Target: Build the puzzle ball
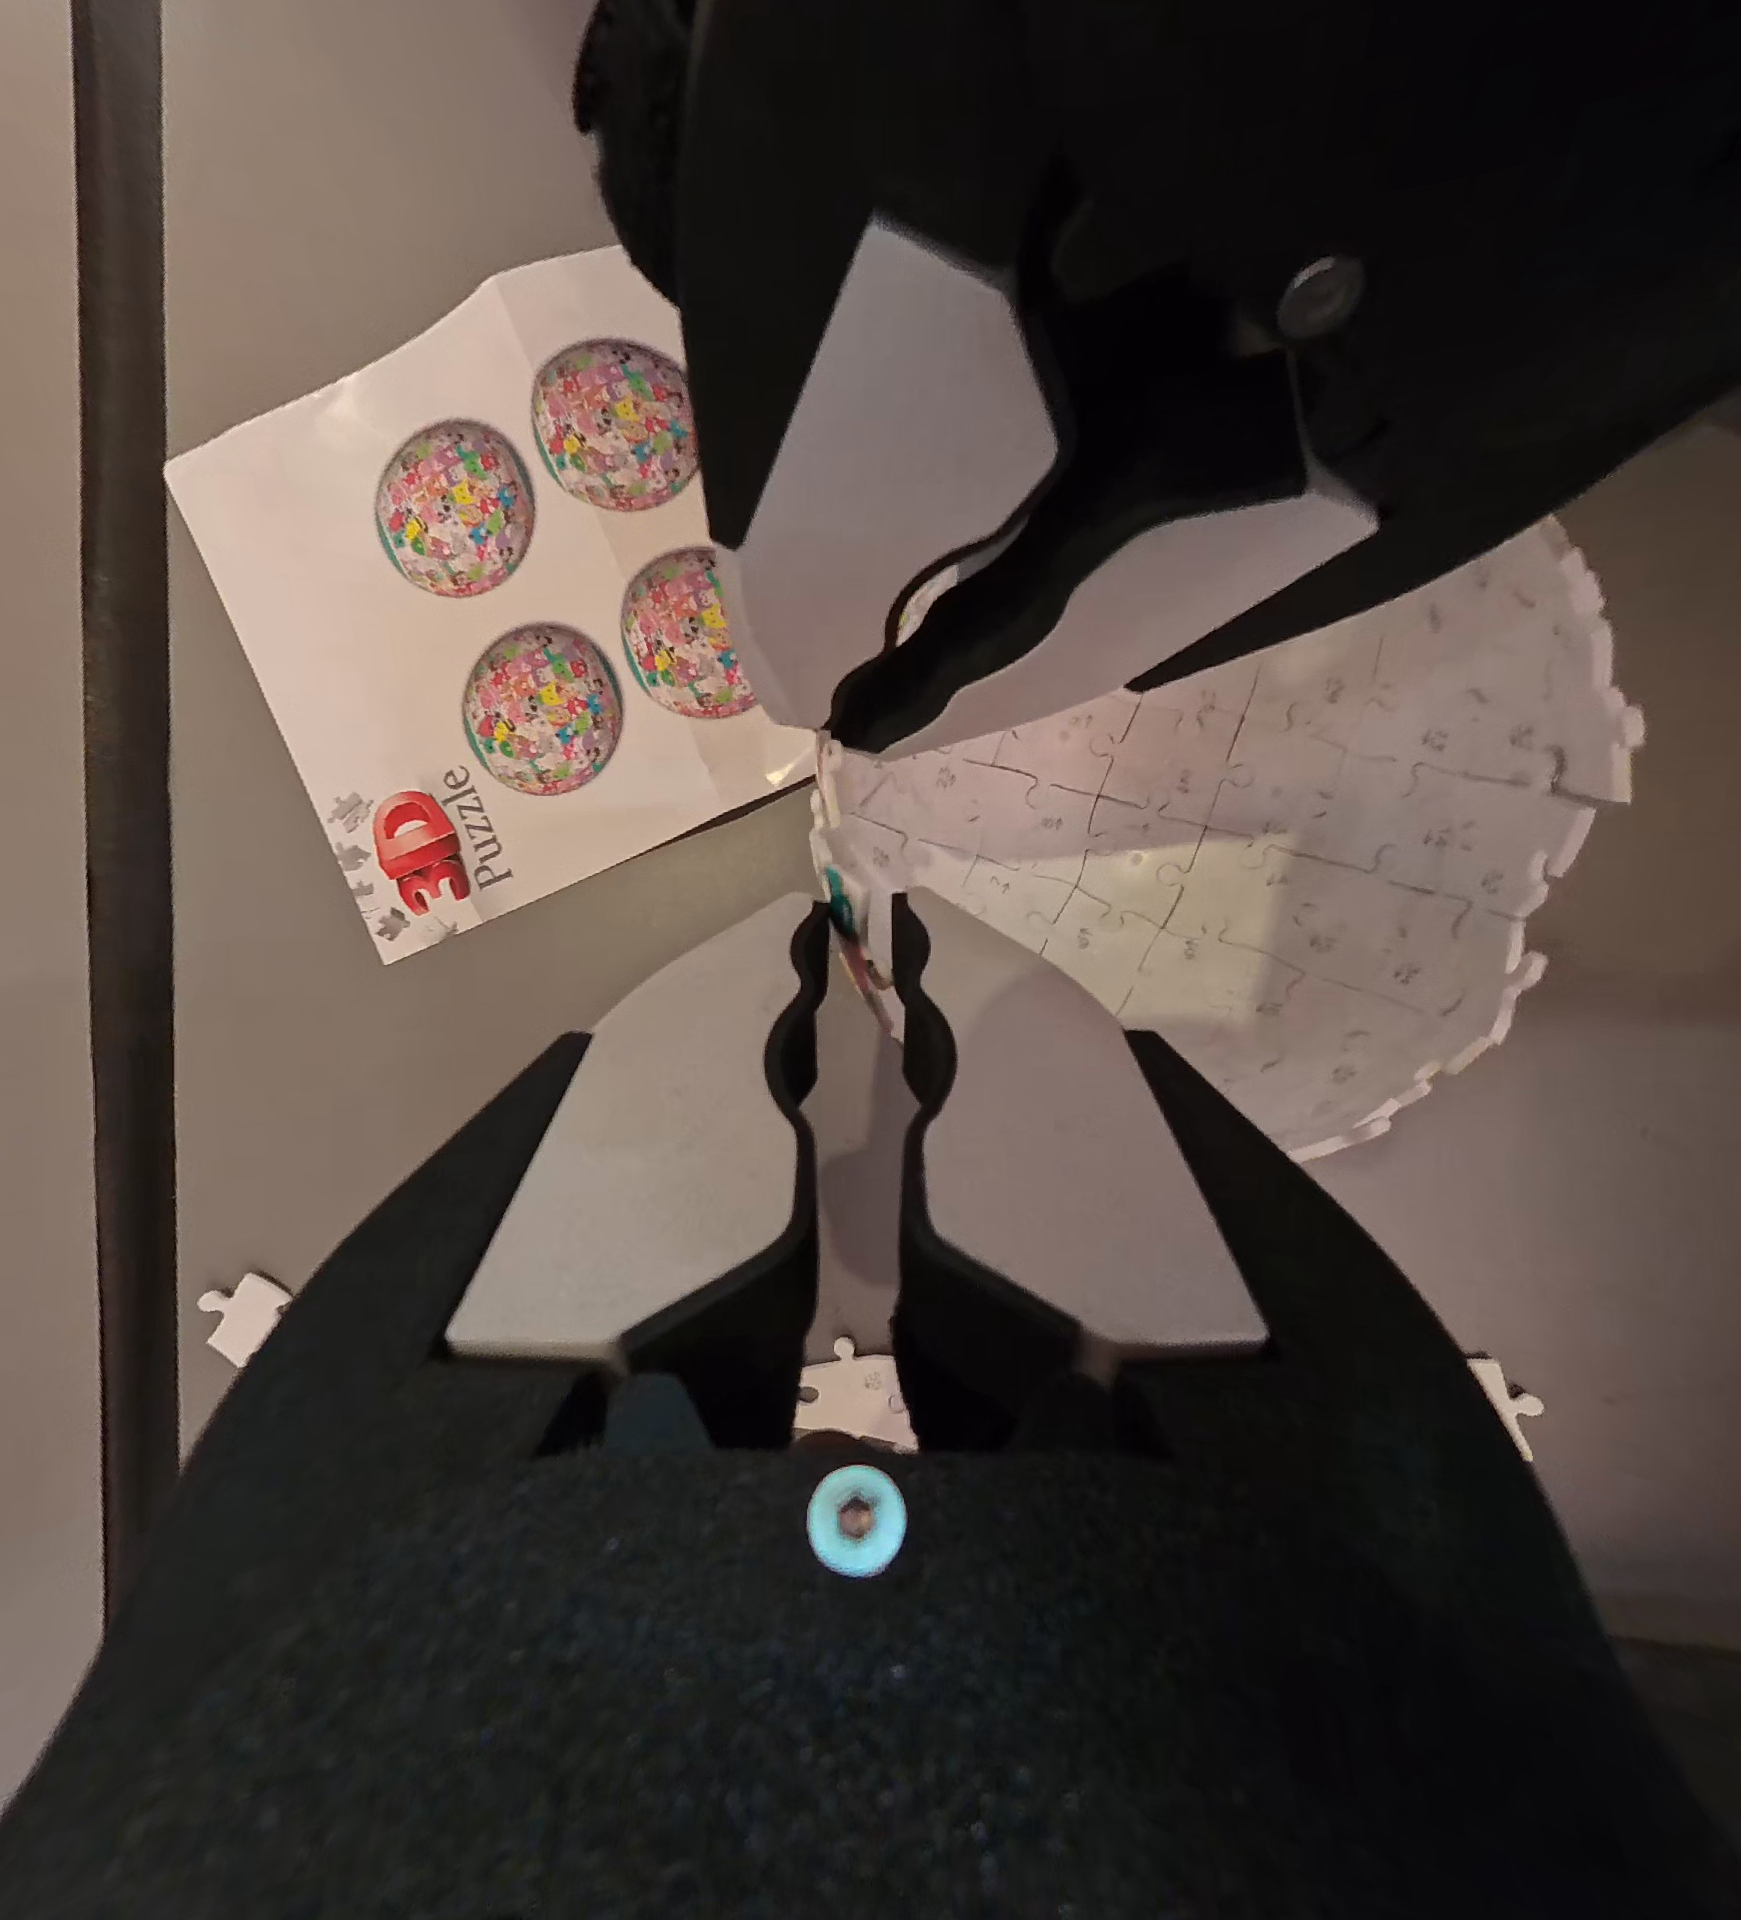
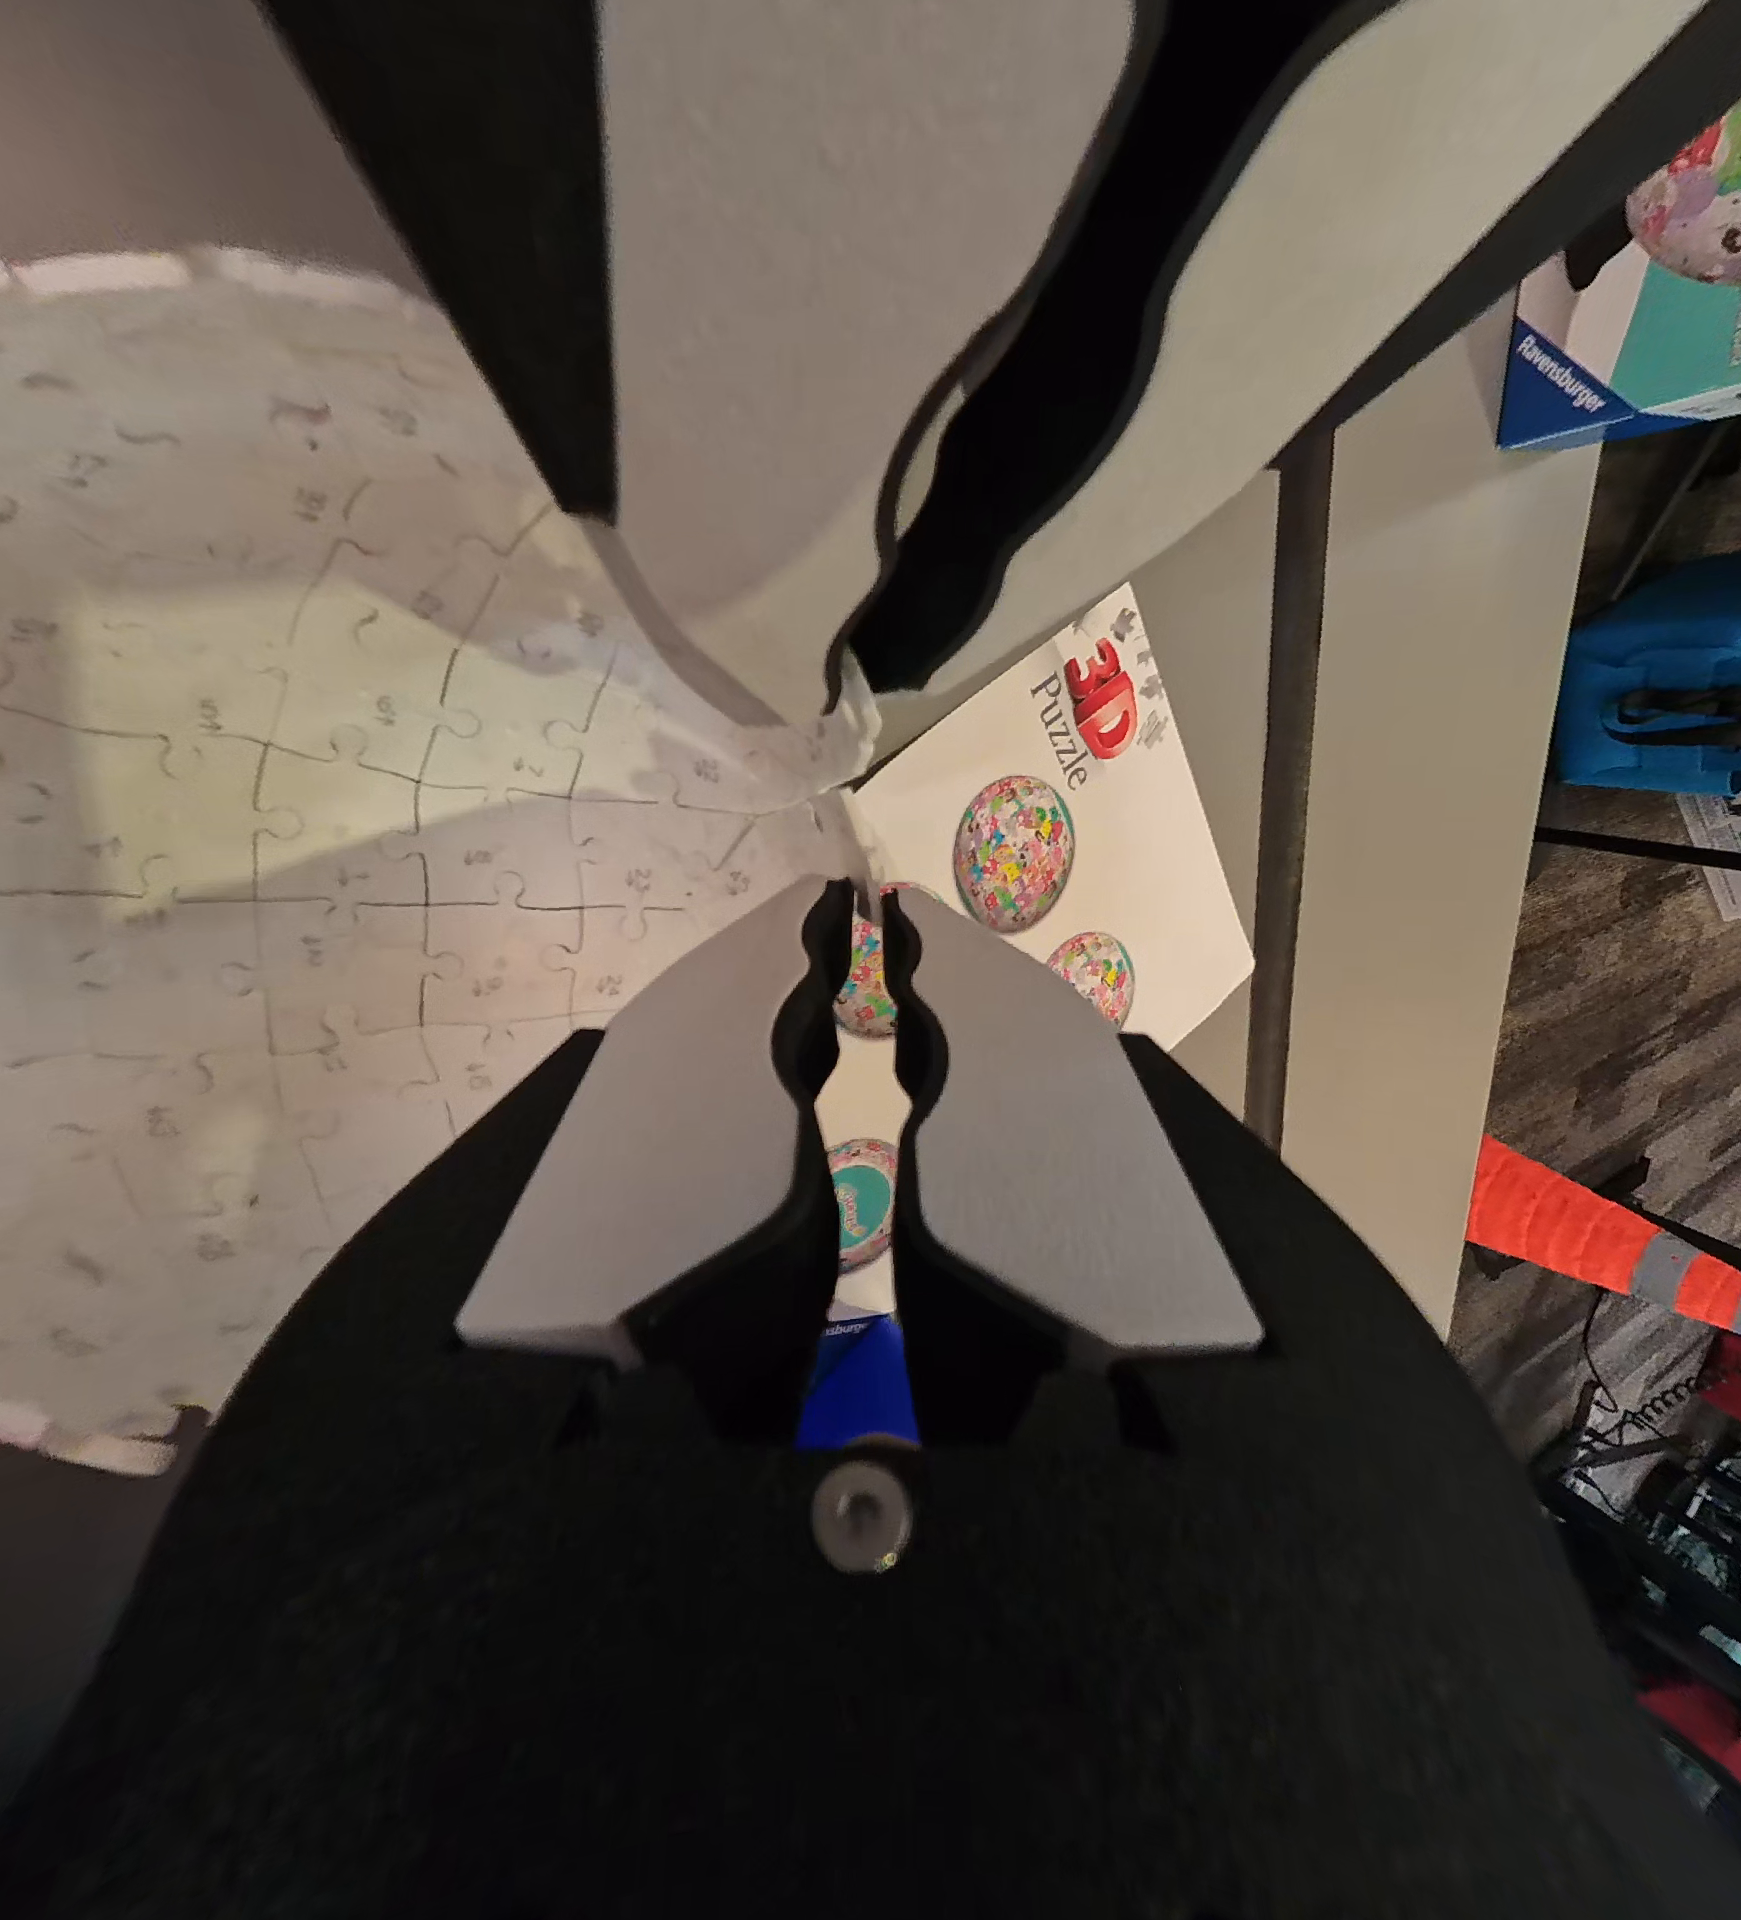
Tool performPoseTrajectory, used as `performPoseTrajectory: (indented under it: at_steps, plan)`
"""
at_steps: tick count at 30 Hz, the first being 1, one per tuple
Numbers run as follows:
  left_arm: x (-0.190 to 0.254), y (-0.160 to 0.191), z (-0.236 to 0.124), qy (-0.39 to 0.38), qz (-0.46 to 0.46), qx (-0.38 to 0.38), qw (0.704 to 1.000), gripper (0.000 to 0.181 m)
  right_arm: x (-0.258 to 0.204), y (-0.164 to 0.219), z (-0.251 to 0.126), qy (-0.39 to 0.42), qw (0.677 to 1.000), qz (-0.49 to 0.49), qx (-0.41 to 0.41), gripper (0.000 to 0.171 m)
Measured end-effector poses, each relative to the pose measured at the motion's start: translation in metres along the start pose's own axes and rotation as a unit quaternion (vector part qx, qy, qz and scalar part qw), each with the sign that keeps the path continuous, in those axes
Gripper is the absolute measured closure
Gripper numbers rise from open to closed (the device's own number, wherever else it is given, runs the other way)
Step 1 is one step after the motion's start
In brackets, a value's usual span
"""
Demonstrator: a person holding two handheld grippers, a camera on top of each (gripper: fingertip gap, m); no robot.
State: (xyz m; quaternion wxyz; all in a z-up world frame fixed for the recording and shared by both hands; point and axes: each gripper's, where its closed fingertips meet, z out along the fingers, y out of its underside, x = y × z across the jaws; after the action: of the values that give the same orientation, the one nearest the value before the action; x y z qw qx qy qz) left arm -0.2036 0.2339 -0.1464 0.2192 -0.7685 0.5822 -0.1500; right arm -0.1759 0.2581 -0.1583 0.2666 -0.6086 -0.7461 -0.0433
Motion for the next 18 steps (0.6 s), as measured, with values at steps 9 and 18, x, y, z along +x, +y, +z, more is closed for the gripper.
performPoseTrajectory:
  at_steps: [9, 18]
  plan:
    - [0.0034, -0.0024, -0.0001, 0.01, 0.004, 0.007, 1.0, 0.171, 0.0011, 0.0002, 0.0021, 0.016, 1.0, -0.007, -0.023, 0.165]
    - [0.0, -0.0006, 0.0007, 0.006, 0.0, 0.006, 1.0, 0.171, 0.001, 0.0, 0.0014, 0.02, 1.0, -0.011, -0.021, 0.164]
